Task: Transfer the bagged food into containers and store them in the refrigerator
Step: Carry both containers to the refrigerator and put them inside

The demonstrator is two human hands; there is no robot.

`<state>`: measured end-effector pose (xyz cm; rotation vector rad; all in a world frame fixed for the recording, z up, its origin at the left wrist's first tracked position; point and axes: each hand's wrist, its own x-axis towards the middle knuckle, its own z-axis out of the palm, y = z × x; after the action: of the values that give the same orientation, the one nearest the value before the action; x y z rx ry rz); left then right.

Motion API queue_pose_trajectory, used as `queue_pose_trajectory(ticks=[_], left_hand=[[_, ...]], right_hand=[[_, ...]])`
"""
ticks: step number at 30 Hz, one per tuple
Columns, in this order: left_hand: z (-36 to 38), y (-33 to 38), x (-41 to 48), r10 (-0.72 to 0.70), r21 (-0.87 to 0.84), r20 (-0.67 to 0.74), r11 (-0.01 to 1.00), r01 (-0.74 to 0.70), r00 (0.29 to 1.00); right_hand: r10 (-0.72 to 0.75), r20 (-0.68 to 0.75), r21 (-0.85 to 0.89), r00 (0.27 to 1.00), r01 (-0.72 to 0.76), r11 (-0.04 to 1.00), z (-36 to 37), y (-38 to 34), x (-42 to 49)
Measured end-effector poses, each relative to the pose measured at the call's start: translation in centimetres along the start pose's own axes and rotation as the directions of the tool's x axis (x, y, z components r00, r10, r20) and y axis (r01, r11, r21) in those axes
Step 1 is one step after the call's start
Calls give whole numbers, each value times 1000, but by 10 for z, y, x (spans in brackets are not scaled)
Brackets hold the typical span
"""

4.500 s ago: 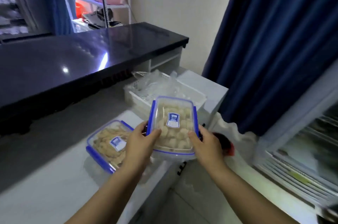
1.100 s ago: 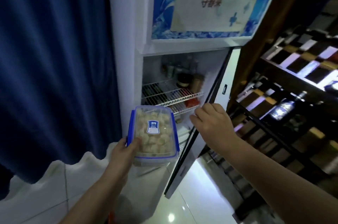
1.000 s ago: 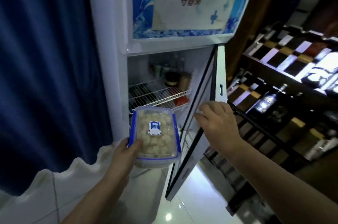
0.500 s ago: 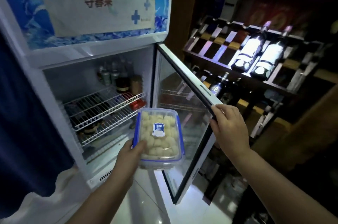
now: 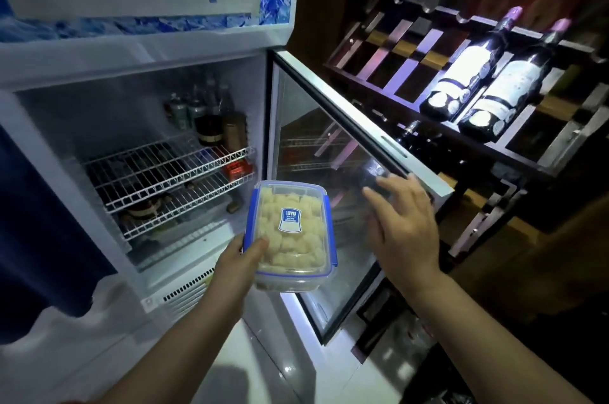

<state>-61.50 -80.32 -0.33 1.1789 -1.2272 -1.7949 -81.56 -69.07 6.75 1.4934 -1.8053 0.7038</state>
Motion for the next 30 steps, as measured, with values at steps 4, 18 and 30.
queue_pose_trajectory(ticks=[4, 18, 30], left_hand=[[-19, -1, 21, -16, -13, -76, 1000, 15, 997], [-149, 22, 139, -37, -117, -338, 993, -3, 940], [-197, 31, 234, -74, -114, -516, 993, 17, 853]], right_hand=[[14, 304, 259, 952, -97, 961, 44, -41, 4], [189, 919, 294, 345, -922, 252, 234, -163, 54], [61, 922, 337, 381, -872, 355, 367, -204, 119]])
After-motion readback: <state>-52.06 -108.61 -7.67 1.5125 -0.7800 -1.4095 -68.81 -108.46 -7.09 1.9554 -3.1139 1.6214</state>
